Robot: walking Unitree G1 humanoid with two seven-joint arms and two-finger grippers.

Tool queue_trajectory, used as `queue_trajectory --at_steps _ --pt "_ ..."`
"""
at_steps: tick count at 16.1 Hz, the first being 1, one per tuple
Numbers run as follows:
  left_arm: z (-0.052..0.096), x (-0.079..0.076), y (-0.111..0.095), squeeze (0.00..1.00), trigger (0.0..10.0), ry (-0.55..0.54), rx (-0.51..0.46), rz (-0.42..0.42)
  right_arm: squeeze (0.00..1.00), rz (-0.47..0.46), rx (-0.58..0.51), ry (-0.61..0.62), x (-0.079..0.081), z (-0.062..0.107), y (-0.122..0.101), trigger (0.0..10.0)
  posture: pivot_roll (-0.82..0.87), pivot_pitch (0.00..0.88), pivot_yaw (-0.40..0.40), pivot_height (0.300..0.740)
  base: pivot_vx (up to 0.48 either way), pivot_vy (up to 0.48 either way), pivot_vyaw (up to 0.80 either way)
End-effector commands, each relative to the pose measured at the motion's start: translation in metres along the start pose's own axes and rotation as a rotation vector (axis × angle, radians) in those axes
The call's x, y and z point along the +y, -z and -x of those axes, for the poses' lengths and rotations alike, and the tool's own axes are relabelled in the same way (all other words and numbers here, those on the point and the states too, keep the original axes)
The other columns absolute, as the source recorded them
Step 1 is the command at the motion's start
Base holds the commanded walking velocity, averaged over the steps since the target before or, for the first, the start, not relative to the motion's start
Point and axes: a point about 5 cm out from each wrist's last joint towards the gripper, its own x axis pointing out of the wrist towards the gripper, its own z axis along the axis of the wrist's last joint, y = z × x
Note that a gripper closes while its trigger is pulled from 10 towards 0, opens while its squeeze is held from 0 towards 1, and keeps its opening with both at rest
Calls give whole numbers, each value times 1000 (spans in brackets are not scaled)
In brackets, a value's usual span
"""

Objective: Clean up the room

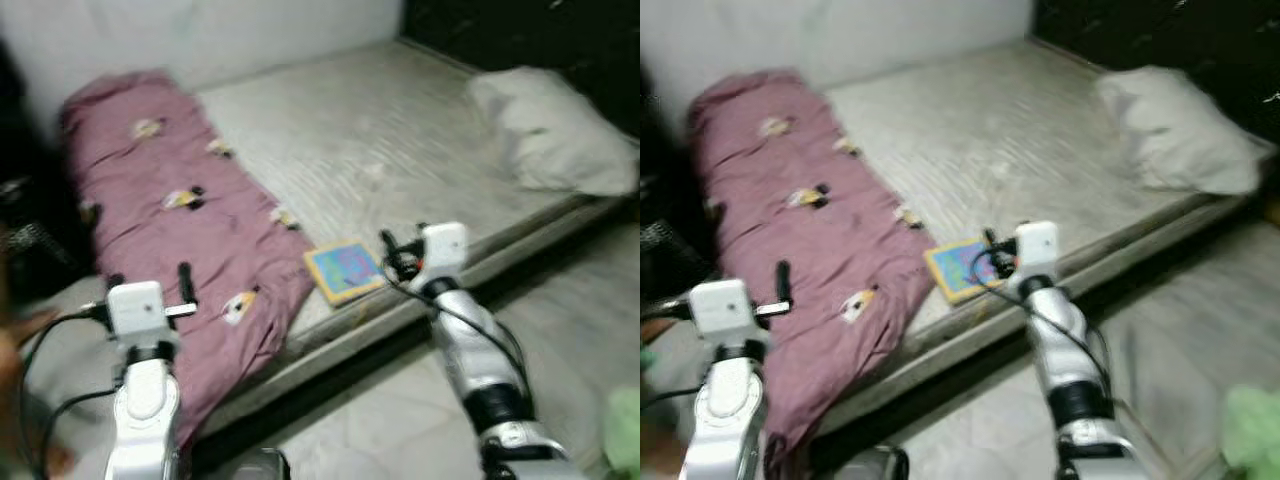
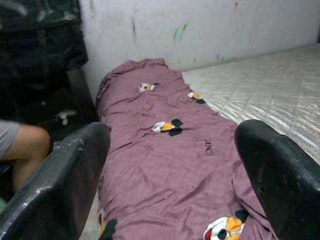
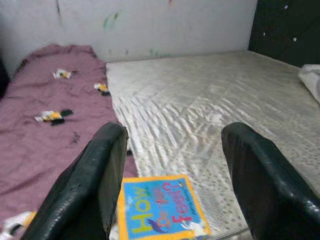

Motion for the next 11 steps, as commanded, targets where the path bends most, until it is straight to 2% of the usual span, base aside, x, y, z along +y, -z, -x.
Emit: queue_trajectory --at_steps 1,8,11 --pt "-2 6 -1 0 10000 -16 -8 -13 0 -7 -25 -22 9 -4 -5 10000 39 0 9 740 0 0 775" --pt "-3 4 -3 0 10000 -2 -19 6 0 -2 -31 -22 9 -5 -5 10000 36 0 7 740 0 0 765" --pt "-3 2 -3 0 10000 11 -27 13 0 -2 -27 -14 8 -5 -4 10000 32 0 7 740 0 0 0"
